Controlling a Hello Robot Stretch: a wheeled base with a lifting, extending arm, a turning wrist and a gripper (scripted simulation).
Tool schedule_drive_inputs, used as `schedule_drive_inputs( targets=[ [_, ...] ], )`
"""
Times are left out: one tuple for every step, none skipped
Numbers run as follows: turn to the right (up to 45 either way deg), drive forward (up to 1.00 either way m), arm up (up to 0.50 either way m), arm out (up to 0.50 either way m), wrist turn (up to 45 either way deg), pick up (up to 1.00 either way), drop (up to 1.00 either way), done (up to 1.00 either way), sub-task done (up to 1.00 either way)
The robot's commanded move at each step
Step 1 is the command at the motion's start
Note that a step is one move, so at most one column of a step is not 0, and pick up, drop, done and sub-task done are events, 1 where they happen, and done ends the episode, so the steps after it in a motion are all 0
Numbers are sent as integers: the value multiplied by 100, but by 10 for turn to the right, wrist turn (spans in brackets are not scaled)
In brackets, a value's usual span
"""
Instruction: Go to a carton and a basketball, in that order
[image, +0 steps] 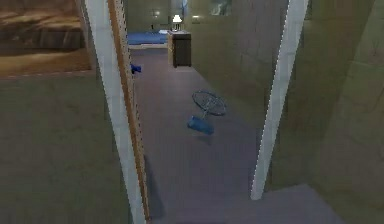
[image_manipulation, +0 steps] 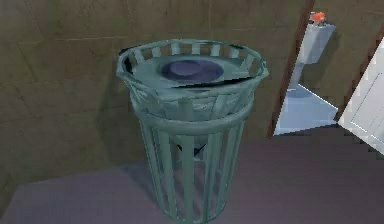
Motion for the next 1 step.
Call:
schedule_drive_inputs(
  targets=[
    [30,0,0,0,0,0,0,0,0]
  ],
)
